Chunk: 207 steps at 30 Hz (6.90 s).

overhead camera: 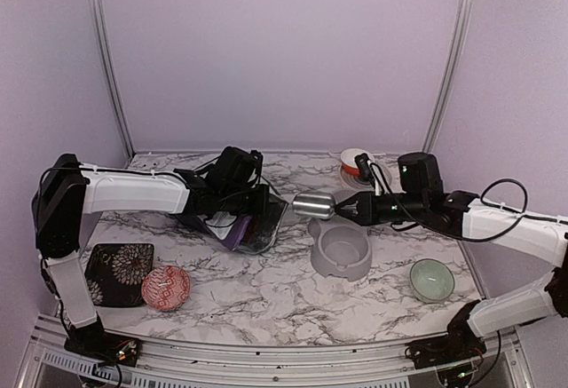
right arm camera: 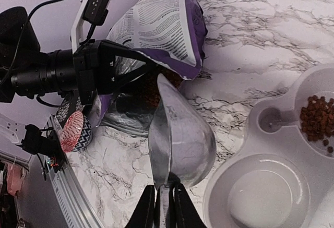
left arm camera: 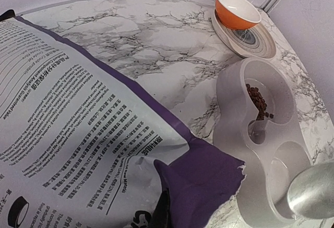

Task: Serve the pet food
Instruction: Collect the pet food from the pet food bag.

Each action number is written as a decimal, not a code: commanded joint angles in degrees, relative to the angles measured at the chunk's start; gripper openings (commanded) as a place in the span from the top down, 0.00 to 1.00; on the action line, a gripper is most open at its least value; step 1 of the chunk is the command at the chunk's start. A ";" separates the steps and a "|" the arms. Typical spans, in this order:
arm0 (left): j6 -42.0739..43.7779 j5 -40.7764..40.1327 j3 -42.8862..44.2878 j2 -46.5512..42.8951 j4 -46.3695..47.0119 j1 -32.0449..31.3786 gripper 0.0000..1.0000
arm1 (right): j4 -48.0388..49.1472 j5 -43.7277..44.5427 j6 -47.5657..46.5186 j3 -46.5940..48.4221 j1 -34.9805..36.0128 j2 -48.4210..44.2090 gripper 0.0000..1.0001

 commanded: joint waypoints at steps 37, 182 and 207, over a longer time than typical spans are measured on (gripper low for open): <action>-1.96 4.70 -7.02 -2.33 10.91 0.21 1.00 | -2.71 19.75 8.55 20.89 13.30 34.39 1.00; -1.39 2.94 -8.21 -6.37 9.45 0.33 1.00 | 43.02 -2.19 25.51 -0.56 10.56 36.29 1.00; -2.00 3.78 -7.28 -6.72 9.80 0.46 1.00 | 56.15 -7.95 29.47 -10.62 7.52 29.29 1.00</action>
